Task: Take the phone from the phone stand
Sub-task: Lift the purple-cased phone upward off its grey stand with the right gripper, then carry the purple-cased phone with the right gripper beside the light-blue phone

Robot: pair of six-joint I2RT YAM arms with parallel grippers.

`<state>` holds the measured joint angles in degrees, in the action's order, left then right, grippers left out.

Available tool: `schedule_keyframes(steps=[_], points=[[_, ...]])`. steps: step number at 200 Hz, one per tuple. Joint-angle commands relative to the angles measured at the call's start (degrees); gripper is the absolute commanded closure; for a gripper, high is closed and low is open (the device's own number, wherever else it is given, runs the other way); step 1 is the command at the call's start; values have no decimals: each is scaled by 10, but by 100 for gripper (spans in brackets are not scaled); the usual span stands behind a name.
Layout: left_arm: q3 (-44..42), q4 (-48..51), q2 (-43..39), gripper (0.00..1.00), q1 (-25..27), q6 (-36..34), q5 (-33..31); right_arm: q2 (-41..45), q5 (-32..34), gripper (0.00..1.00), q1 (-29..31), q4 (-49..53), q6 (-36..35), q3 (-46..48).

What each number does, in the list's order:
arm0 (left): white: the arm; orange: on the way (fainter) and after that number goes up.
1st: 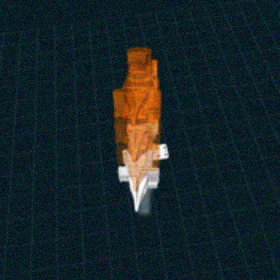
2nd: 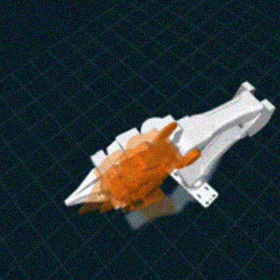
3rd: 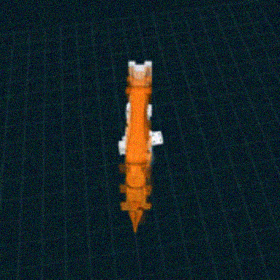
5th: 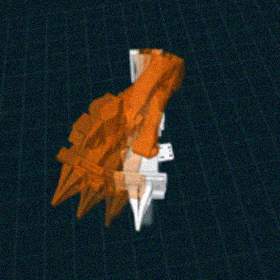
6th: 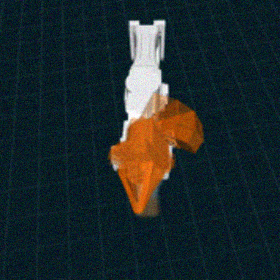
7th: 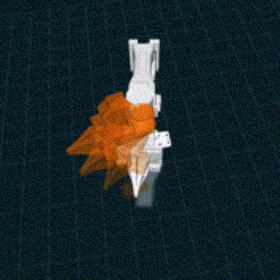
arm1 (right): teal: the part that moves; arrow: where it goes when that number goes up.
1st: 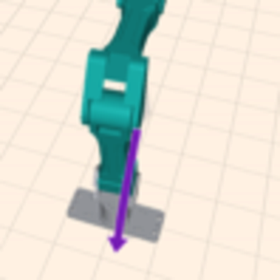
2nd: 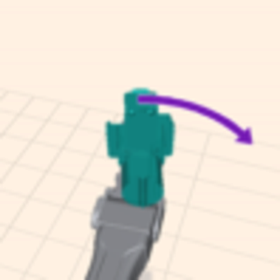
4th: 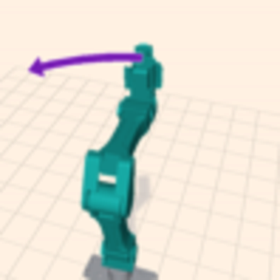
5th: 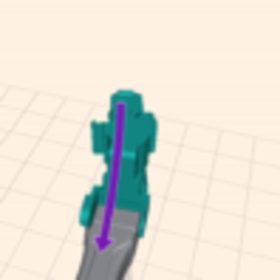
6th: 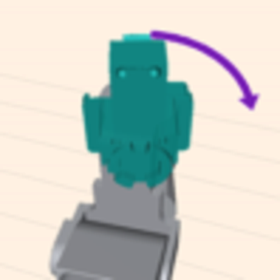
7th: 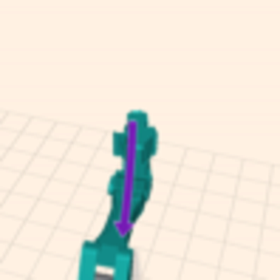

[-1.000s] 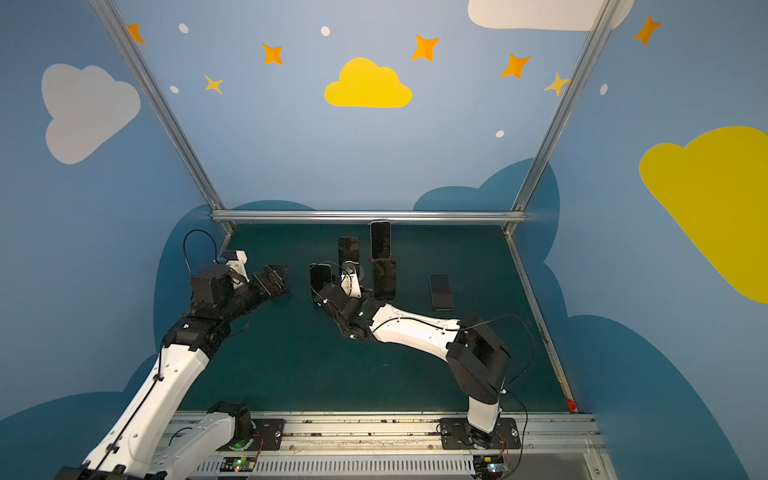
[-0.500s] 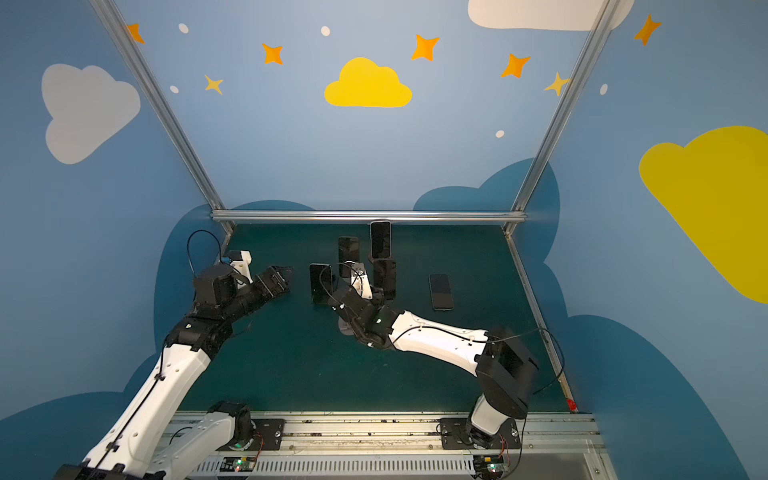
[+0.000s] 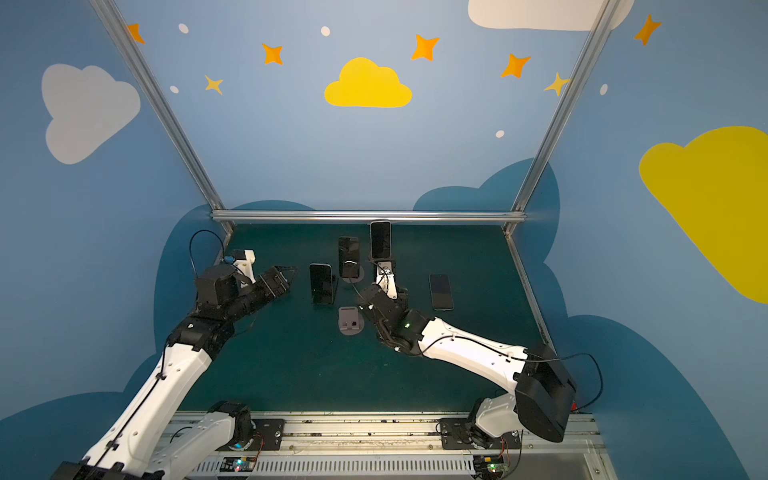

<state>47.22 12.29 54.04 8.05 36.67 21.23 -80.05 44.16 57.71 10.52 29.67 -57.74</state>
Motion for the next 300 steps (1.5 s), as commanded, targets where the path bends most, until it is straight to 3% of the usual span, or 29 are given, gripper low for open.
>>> schedule_keyframes(steps=[1,62,143,229,300], points=[[-6,-15,4,0,4,-8,15,39,2,35,-25,-17,-25,8],[-8,-21,6,0,8,-9,20,122,-53,35,-146,2,-71,61],[-6,-16,6,0,8,-17,15,52,-167,35,-265,-29,-102,54],[-6,-17,19,0,8,-13,22,-126,-217,36,-288,-18,-107,-38],[-6,-18,26,0,8,-10,29,-180,-238,36,-306,-5,-127,-71]])
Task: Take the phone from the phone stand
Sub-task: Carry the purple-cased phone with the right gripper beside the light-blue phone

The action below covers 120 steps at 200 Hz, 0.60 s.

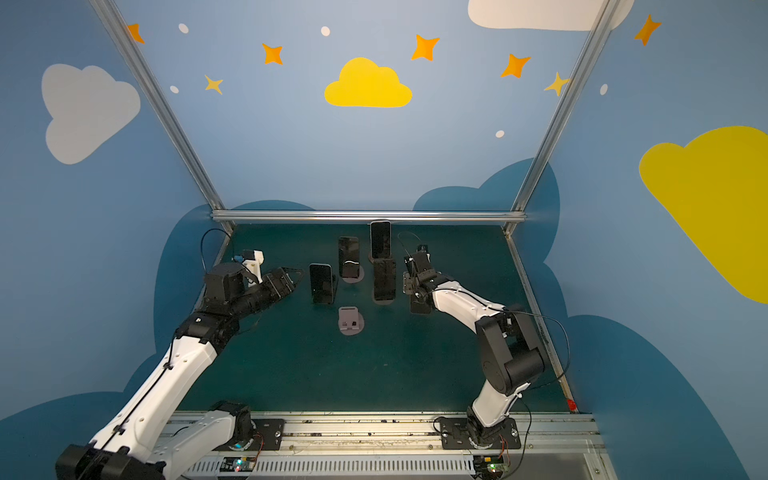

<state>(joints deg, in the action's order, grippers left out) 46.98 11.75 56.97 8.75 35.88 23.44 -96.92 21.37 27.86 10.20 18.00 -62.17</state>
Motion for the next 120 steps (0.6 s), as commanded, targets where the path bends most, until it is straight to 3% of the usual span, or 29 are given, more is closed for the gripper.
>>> schedule_keyframes(steps=[1,54,120], points=[[-4,-14,-4,0,1,-2,7,-12,-10,36,-8,-1,-11,-27],[0,-8,-7,0,2,-4,6,-68,-57,36,-22,22,-17,-80],[-1,-9,-15,0,1,-5,3,-127,-71,37,-29,68,-5,-135]])
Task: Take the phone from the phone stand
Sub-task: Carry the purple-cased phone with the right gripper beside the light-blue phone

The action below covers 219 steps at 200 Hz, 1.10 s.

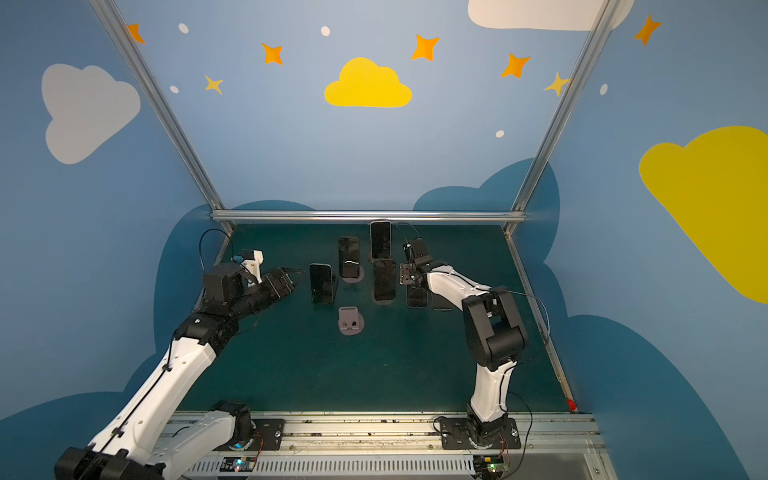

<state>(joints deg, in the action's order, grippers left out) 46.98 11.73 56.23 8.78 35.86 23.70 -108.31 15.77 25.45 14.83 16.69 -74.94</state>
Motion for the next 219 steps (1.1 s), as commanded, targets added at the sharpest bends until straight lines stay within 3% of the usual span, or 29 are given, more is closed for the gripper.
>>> schedule_keyframes(steps=[1,35,116,219], points=[[-1,-8,-8,0,1,-5,0,-14,-16,37,-5,22,8,-7],[-2,-9,-11,0,1,-5,1,-25,-34,37,-11,20,2,-8],[-5,-11,-16,0,1,-11,-9,-51,-97,38,-18,148,15,-75],[-9,-15,-13,0,1,-12,-13,-95,-86,36,-28,184,-14,-111]])
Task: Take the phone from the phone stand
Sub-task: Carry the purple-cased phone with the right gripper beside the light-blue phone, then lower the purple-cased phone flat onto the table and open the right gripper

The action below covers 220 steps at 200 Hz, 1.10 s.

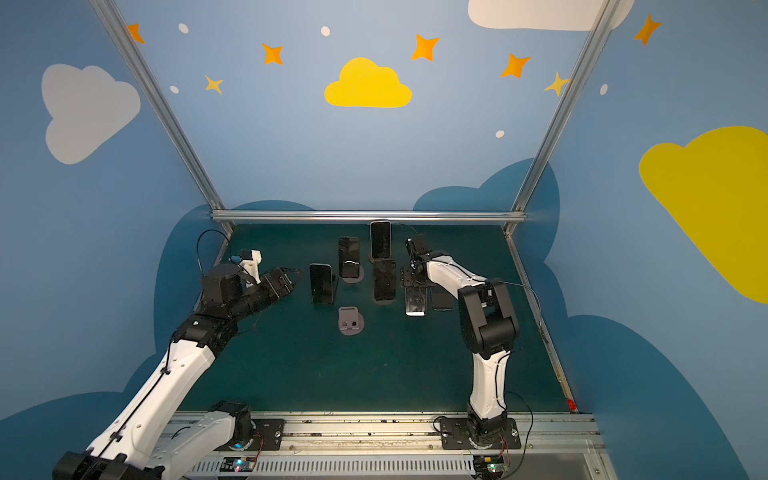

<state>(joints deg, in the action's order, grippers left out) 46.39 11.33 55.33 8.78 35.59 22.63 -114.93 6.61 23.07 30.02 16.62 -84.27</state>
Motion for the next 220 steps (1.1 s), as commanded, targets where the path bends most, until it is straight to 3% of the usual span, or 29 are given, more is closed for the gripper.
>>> schedule_keyframes(steps=[1,113,220], points=[[-3,-11,-4,0,1,-9,-3,-30,5,36,-5,33,-13,-19],[-6,-18,-14,0,5,2,7,-115,-11,31,-7,138,9,-118],[-5,-11,-24,0,8,1,0,-166,40,25,-8,201,31,-169]])
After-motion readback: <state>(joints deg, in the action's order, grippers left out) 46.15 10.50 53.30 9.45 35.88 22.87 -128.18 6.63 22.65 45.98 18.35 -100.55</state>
